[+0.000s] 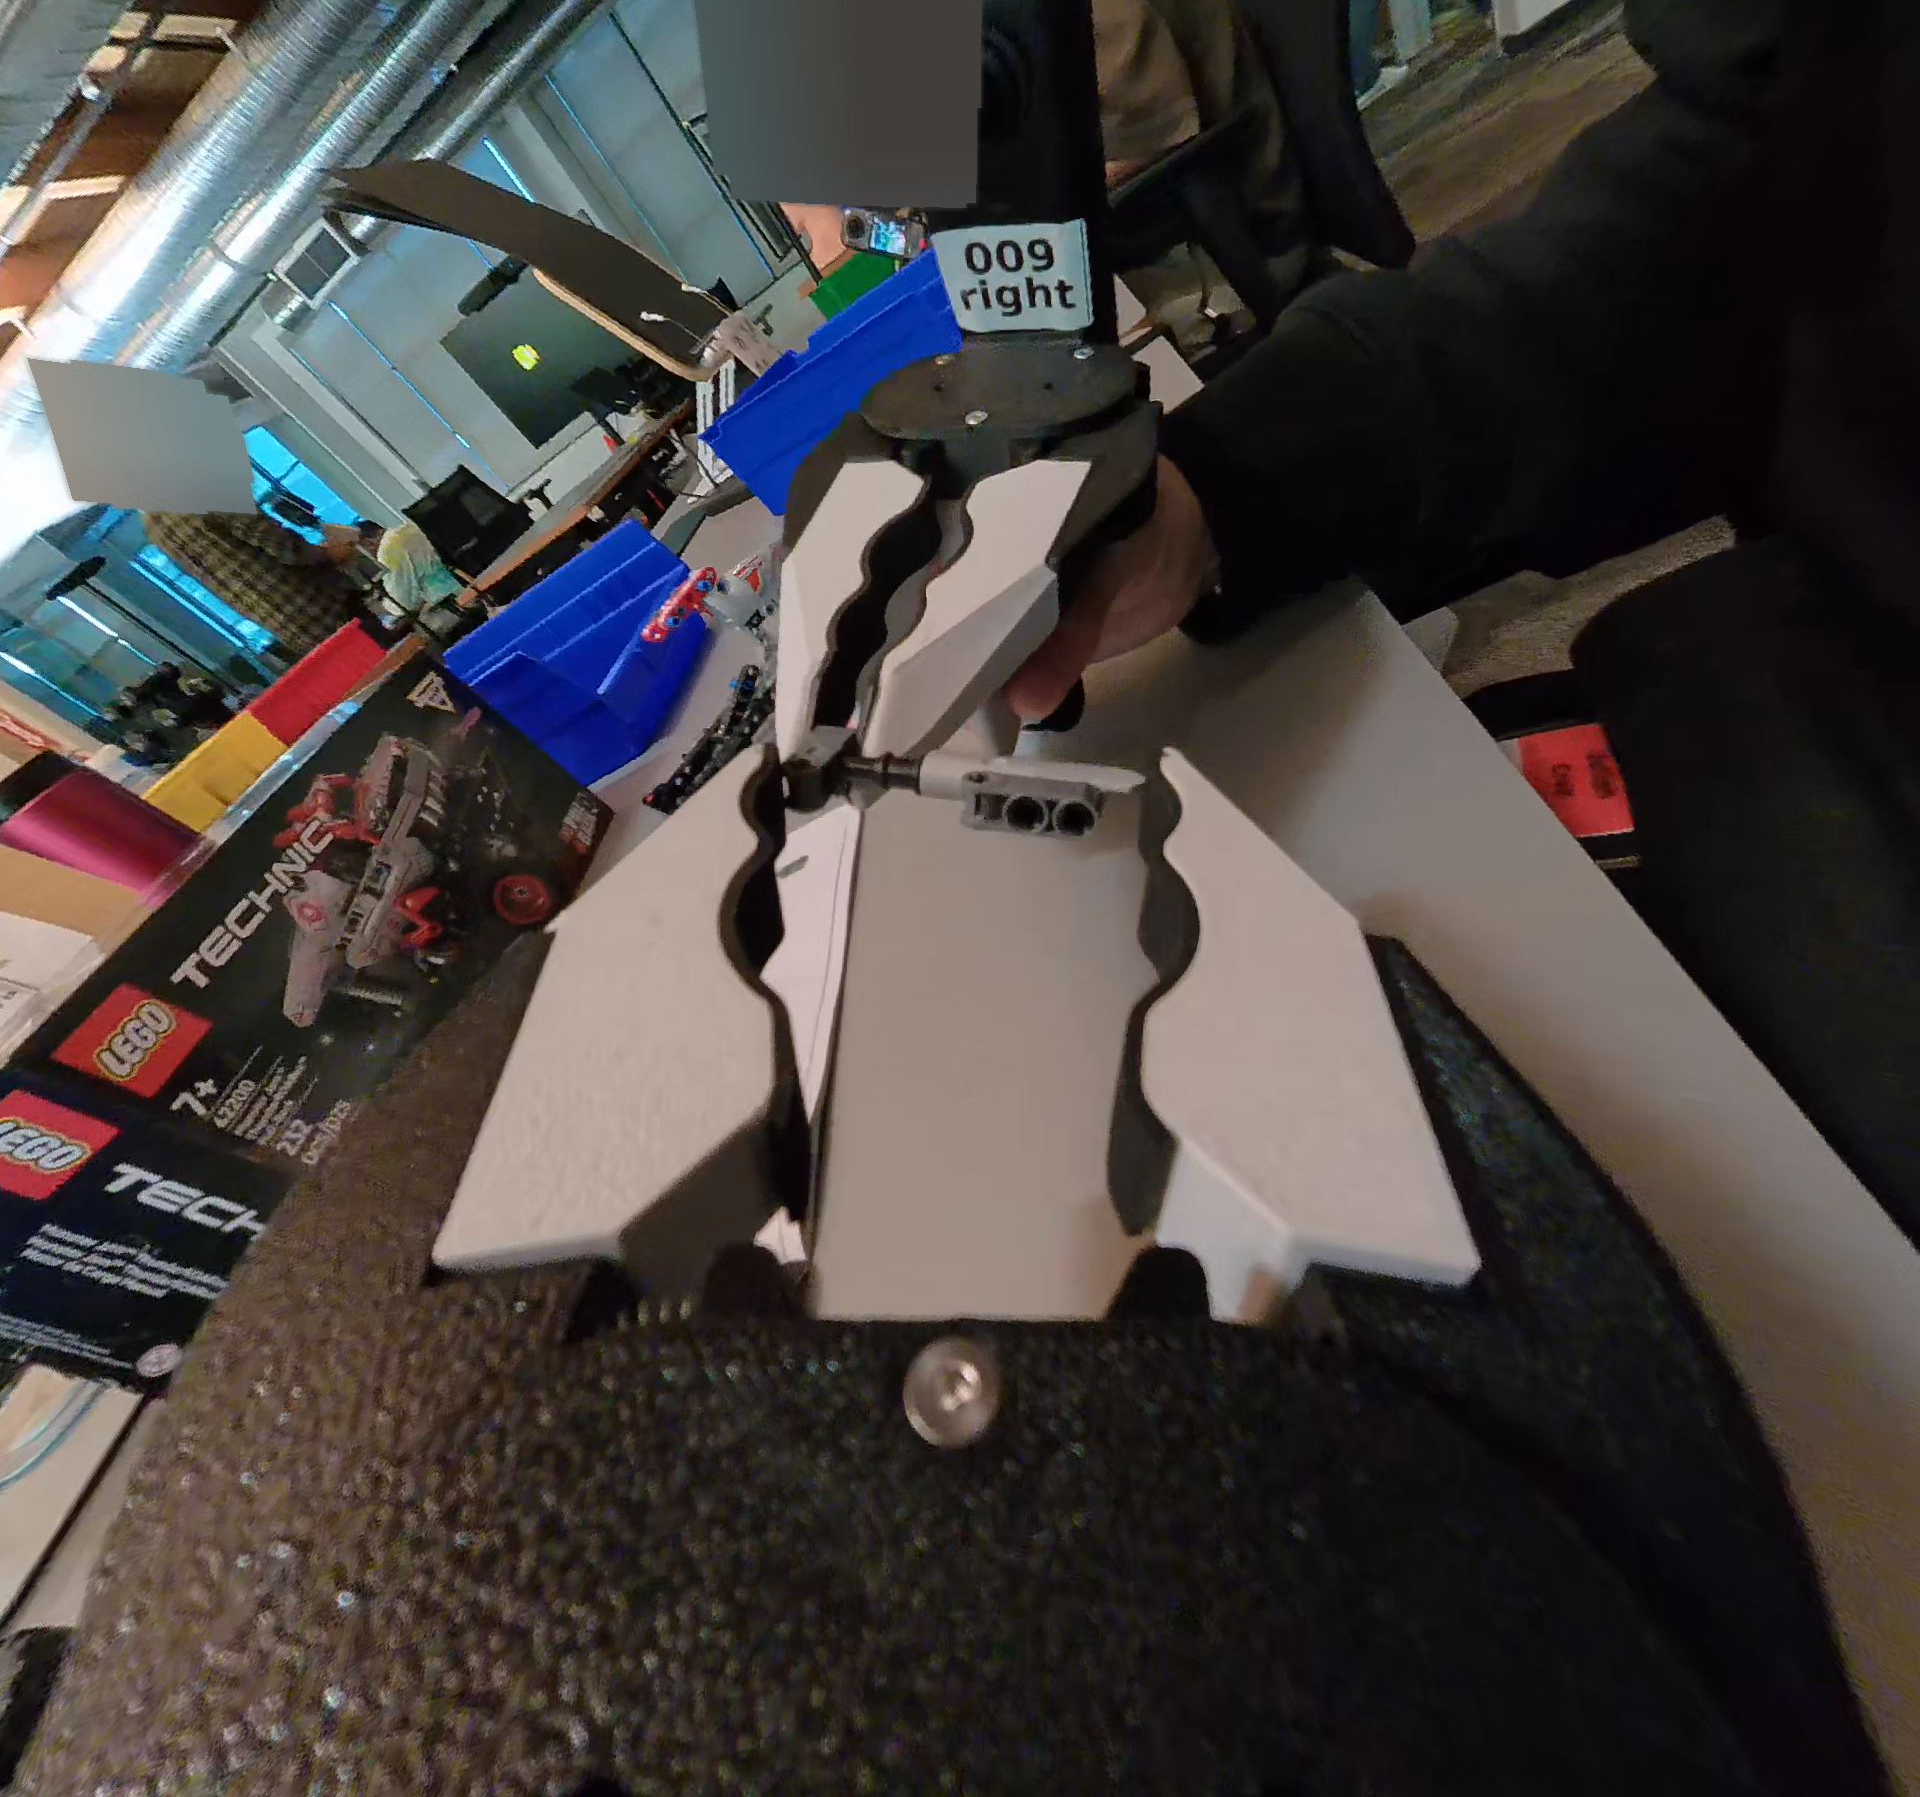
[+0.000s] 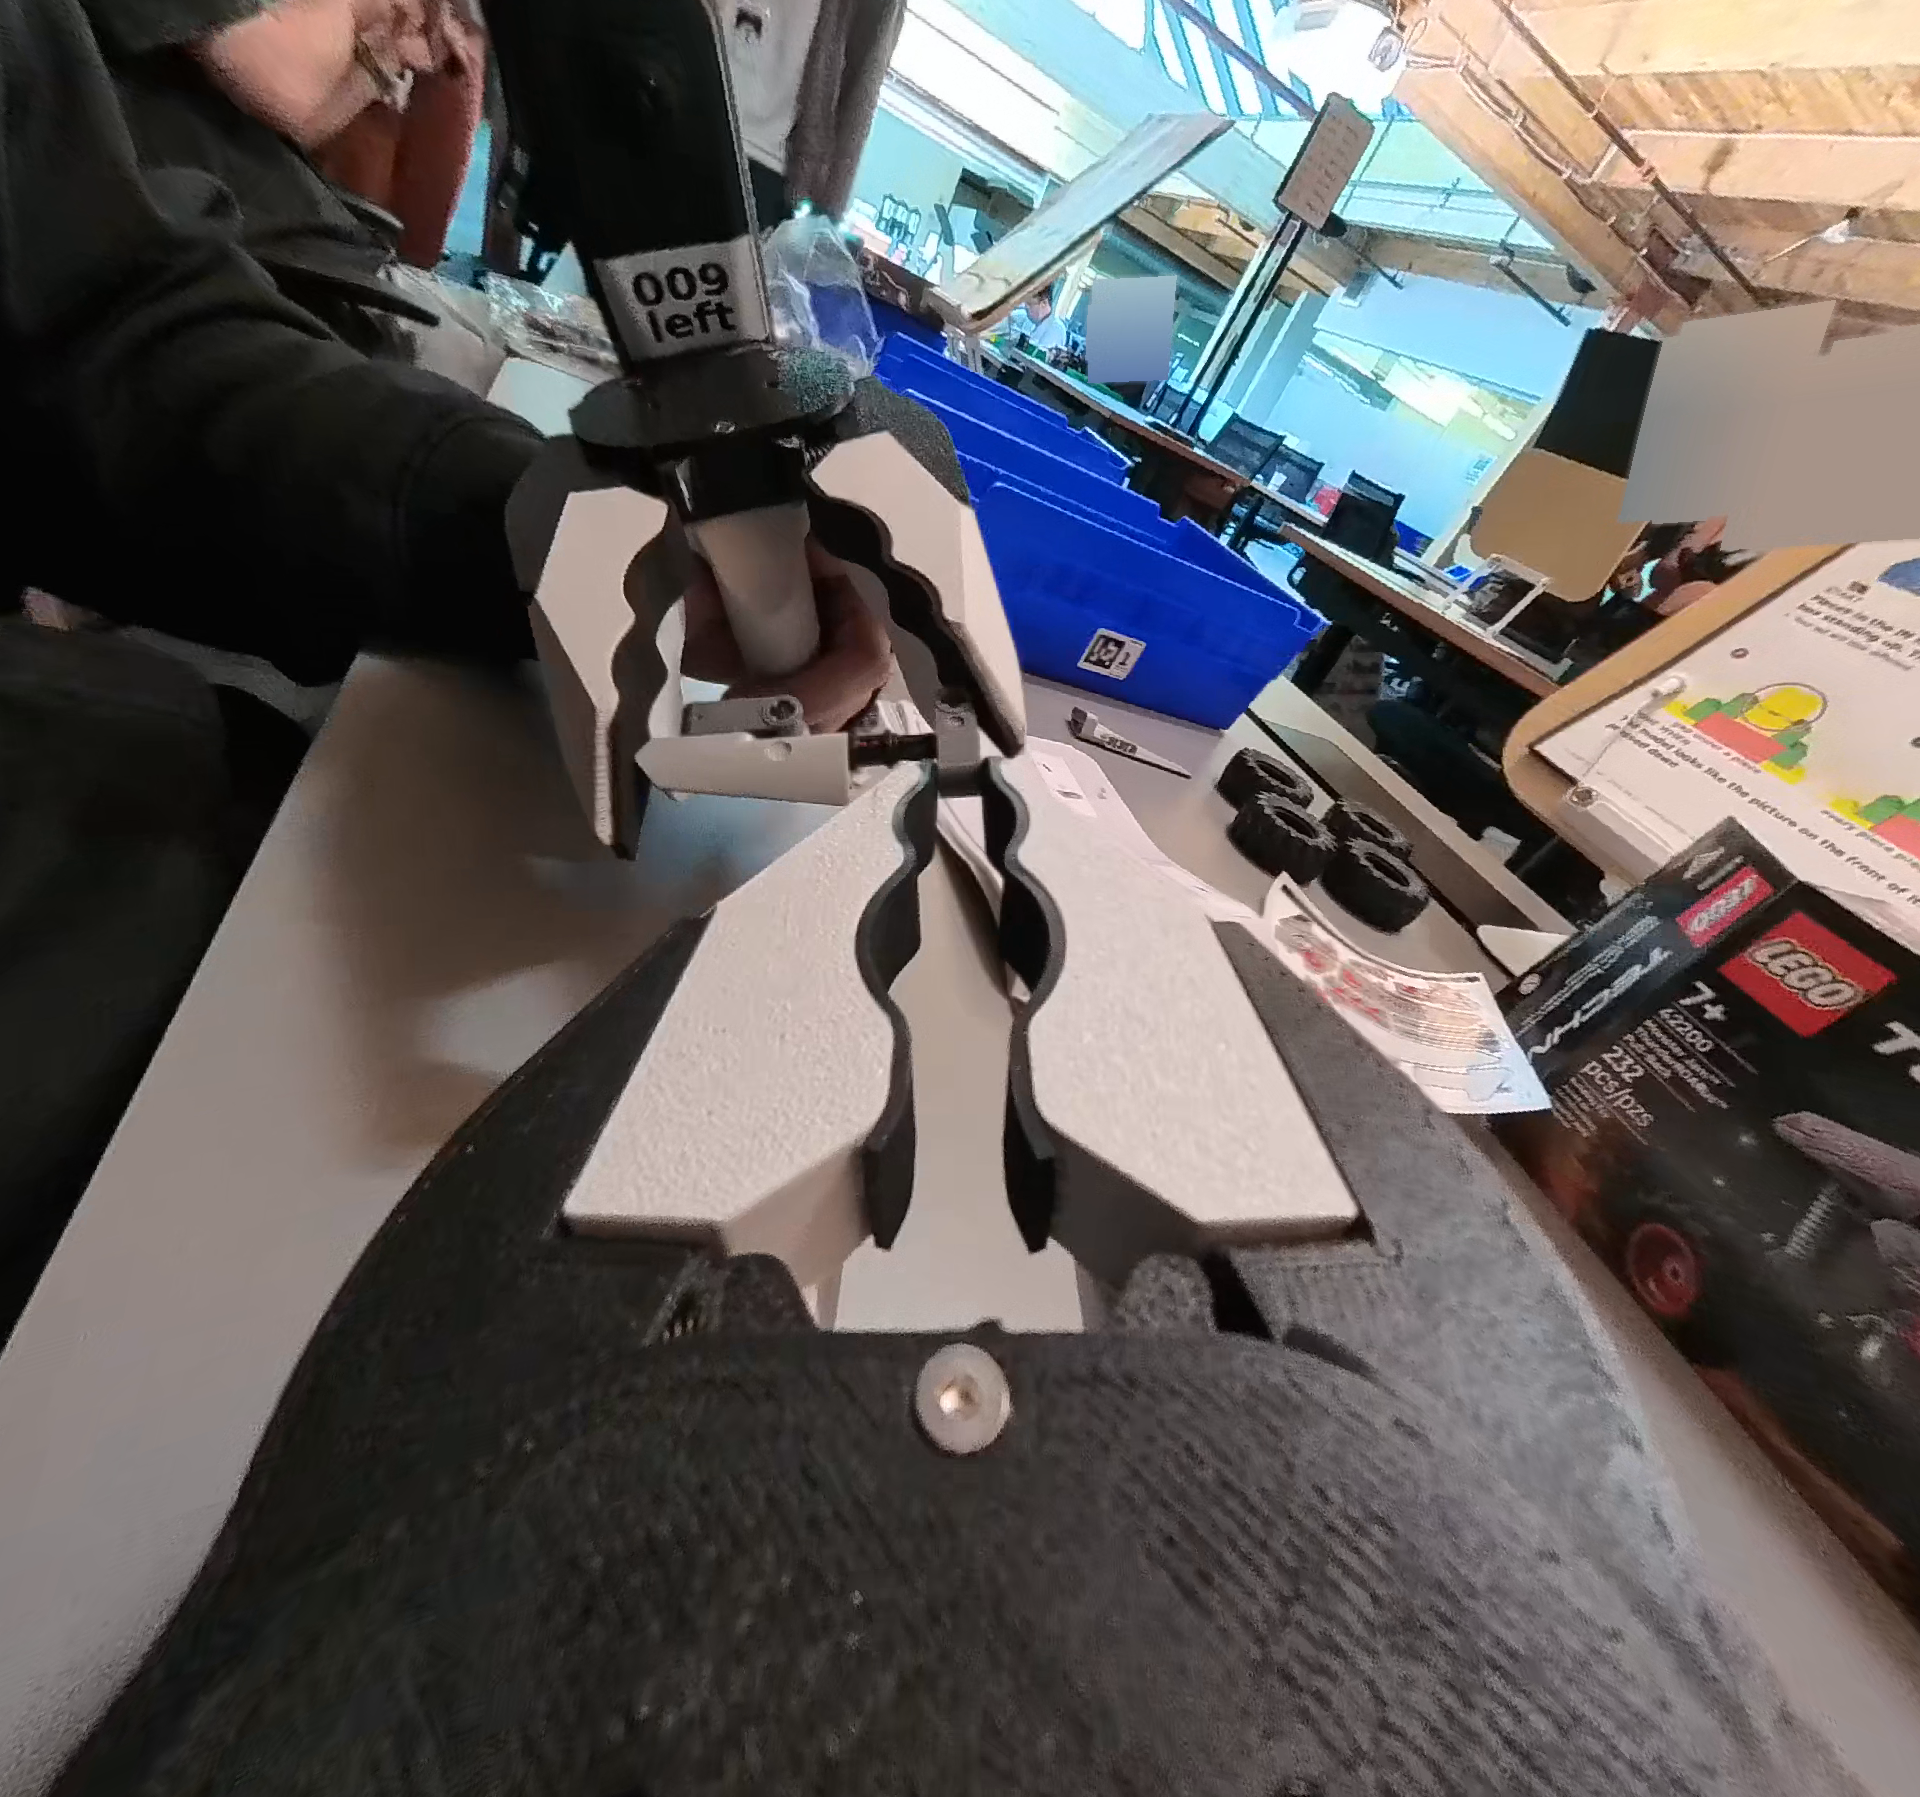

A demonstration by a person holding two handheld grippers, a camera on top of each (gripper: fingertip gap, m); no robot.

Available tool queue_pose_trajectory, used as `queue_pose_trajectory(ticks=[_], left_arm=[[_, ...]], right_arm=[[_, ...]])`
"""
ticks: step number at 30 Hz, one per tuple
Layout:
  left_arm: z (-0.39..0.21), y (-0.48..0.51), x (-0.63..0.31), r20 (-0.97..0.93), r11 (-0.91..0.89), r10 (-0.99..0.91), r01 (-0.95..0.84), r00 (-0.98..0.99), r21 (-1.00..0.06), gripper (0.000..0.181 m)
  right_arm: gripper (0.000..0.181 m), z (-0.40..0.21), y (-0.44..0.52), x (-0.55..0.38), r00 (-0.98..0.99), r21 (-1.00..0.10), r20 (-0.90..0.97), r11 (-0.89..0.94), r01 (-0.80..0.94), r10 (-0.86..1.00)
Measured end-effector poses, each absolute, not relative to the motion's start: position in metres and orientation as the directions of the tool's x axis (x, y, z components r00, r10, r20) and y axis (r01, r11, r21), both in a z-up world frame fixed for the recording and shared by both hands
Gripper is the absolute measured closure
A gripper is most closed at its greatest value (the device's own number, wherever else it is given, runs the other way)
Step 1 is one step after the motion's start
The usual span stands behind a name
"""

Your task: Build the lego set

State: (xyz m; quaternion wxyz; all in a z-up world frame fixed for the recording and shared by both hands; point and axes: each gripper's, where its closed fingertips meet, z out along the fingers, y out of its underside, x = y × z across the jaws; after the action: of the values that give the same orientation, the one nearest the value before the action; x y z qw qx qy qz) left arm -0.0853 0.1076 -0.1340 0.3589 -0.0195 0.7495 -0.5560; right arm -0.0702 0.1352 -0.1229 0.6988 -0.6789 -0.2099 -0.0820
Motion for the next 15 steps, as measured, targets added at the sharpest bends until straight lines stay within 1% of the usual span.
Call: queue_pose_trajectory(ticks=[8, 12, 15], left_arm=[[-0.131, 0.113, -0.083, -0.546, 0.380, -0.473, 0.399, -0.691, -0.834, 0.118], [-0.136, 0.114, -0.081, -0.569, 0.414, -0.468, 0.400, -0.676, -0.817, 0.119], [-0.140, 0.113, -0.079, -0.587, 0.437, -0.465, 0.405, -0.663, -0.803, 0.111]], right_arm=[[0.175, -0.114, 0.131, -0.068, 0.895, -0.904, 0.427, 0.090, 0.418, 0.130], [0.175, -0.120, 0.134, -0.065, 0.870, -0.876, 0.483, 0.041, 0.481, 0.099], [0.175, -0.126, 0.137, -0.065, 0.862, -0.868, 0.495, 0.020, 0.496, 0.107]])
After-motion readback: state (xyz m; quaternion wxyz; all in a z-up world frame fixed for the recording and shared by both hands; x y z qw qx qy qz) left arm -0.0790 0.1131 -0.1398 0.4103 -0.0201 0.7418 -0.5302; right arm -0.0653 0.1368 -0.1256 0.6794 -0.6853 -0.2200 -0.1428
